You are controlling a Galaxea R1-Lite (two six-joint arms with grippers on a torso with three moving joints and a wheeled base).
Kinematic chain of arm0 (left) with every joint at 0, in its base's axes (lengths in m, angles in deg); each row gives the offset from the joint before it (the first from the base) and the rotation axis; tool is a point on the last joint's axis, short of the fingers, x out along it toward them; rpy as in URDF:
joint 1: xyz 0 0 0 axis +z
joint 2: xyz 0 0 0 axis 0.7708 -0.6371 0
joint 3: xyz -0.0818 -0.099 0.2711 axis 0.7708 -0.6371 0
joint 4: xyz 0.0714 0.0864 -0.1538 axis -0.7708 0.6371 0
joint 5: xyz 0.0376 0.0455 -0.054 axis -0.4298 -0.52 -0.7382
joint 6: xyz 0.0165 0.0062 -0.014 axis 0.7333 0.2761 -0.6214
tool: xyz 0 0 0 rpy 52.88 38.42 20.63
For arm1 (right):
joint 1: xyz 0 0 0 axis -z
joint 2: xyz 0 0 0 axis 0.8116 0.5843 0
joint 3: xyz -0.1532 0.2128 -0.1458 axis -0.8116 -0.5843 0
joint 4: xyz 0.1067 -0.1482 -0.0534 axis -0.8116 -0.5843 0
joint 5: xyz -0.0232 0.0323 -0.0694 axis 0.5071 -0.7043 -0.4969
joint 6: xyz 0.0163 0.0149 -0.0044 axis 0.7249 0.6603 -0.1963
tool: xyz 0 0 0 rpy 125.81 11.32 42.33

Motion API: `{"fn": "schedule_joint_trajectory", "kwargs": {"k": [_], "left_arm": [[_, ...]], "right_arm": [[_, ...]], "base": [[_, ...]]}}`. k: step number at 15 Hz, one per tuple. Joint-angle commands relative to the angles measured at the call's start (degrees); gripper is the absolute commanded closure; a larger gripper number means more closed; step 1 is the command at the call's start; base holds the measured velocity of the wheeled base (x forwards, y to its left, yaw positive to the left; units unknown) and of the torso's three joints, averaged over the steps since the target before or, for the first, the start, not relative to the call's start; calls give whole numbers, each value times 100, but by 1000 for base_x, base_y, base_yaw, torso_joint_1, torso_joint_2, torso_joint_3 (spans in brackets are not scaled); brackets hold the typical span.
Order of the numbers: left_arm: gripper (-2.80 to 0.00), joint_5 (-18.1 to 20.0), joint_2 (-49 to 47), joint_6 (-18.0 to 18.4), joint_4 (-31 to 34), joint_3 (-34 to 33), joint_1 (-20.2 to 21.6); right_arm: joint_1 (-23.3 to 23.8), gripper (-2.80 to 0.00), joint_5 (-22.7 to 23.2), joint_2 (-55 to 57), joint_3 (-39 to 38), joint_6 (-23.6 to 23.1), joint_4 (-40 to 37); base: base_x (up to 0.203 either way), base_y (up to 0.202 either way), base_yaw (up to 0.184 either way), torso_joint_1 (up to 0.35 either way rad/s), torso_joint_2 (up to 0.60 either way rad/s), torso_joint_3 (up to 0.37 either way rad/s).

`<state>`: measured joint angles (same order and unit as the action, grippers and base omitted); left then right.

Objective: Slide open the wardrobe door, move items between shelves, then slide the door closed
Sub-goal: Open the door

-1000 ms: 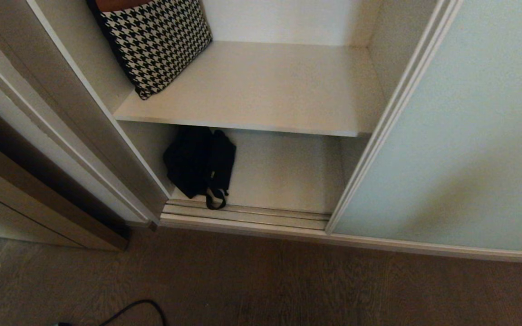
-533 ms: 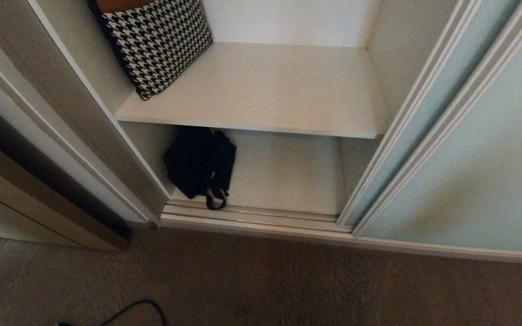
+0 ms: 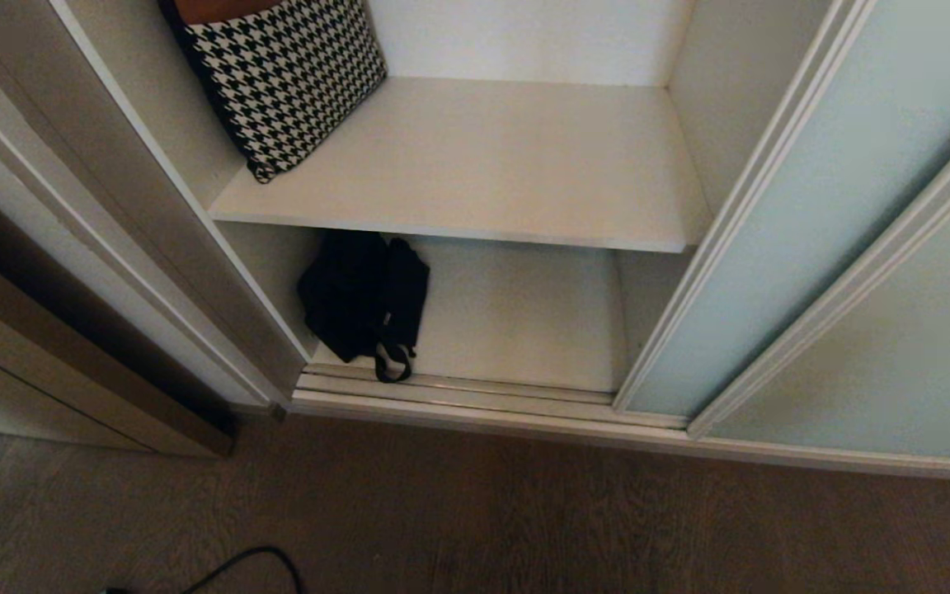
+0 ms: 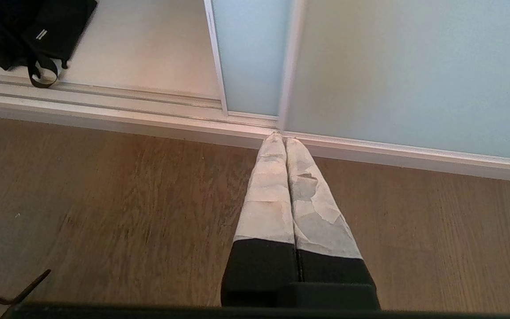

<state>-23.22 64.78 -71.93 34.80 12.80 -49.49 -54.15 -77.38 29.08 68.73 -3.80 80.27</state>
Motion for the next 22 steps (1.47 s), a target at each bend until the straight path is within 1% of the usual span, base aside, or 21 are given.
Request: {"fn": "schedule_joint_trajectory", "kwargs": {"k": [1, 3, 5, 9, 11, 12, 13, 15, 19, 22], "left_arm": [[0, -4, -31, -35, 7, -15, 3], [0, 4, -30, -79, 2, -16, 2], [0, -7, -24, 137, 51, -7, 3], [0, -5, -31, 146, 51, -7, 3], [0, 8, -31, 256, 64, -7, 3], [0, 49, -27, 433, 79, -7, 3], [0, 74, -31, 483, 86, -7, 3], [0, 74, -31, 439, 51, -16, 3], [0, 92, -31, 501, 51, -16, 3], [0, 83, -31, 483, 42, -16, 3]], "right_arm": [[-1, 0, 1, 0, -9, 1, 4], [-1, 0, 1, 0, -9, 1, 4], [-1, 0, 1, 0, -9, 1, 4], [-1, 0, 1, 0, -9, 1, 4], [-1, 0, 1, 0, -9, 1, 4], [-1, 0, 1, 0, -9, 1, 4], [-1, 0, 1, 0, -9, 1, 4], [-1, 0, 1, 0, -9, 1, 4], [-1, 0, 1, 0, -9, 1, 4], [-1, 0, 1, 0, -9, 1, 4]], "base": [[0, 0, 0, 0, 0, 0], [0, 0, 0, 0, 0, 0], [0, 0, 0, 0, 0, 0], [0, 0, 0, 0, 0, 0], [0, 0, 0, 0, 0, 0], [0, 0, 0, 0, 0, 0], [0, 0, 0, 0, 0, 0], [0, 0, 0, 0, 0, 0], [0, 0, 0, 0, 0, 0], [0, 0, 0, 2, 0, -18]]}}
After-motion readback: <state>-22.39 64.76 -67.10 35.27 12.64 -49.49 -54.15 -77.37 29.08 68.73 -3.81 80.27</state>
